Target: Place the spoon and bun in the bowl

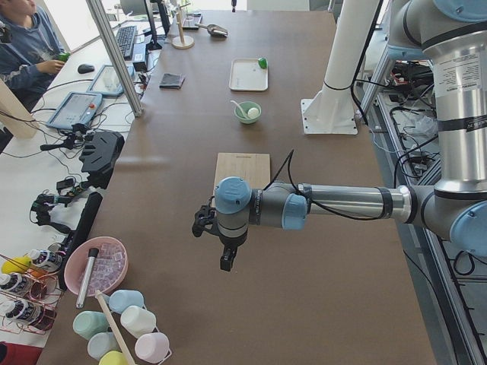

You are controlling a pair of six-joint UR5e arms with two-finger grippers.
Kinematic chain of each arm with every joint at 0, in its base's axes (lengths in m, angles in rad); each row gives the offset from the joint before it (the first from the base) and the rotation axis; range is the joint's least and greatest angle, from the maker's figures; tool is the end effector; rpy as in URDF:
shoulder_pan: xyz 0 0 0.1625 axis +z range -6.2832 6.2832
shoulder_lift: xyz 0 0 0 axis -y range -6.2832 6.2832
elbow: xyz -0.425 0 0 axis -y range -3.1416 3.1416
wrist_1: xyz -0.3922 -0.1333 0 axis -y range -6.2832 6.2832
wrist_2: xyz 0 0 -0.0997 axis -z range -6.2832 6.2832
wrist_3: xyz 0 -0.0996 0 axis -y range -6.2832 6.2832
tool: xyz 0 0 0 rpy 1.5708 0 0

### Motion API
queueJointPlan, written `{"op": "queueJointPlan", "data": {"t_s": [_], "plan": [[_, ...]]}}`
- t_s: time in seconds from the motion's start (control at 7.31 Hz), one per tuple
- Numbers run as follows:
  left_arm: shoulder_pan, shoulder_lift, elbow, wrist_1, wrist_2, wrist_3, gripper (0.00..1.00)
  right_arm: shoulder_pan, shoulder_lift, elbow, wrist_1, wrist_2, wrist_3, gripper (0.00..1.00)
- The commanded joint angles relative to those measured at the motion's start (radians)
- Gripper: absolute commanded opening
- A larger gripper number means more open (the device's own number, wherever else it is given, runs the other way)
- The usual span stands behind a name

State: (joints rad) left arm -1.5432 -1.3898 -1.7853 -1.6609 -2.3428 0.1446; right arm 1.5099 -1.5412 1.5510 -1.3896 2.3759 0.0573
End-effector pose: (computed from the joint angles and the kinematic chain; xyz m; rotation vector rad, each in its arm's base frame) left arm -0.0521 -0.4248 0.6259 0.1626 0.7643 0.2111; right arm 0.0300 -0.5185 0.6323 0.1328 -0.8119 -0.0803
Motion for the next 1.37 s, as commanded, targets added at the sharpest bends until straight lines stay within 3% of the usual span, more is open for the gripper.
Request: {"op": "queueJointPlan", "data": {"t_s": [0.0,0.41,0.68,1.23], "plan": [[-0.005,-0.008,-0.003,-0.005,-0.006,-0.005,0.98,0.001,0.024,-0.009,-0.009,0.002,0.001,1.0],[-0.02,0.0,-0.006,-0.007,-0.027,-0.048,0.98,0.012,0.01,0.004,0.004,-0.009,-0.001,1.0],[-0.092,-0.005,-0.008,-0.008,-0.029,-0.066,0.98,0.059,-0.032,0.005,0.006,-0.008,-0.118,1.0],[-0.094,-0.057,0.0,0.004,-0.036,-0.074,0.98,0.093,-0.043,-0.009,0.004,-0.023,-0.133,1.0]]}}
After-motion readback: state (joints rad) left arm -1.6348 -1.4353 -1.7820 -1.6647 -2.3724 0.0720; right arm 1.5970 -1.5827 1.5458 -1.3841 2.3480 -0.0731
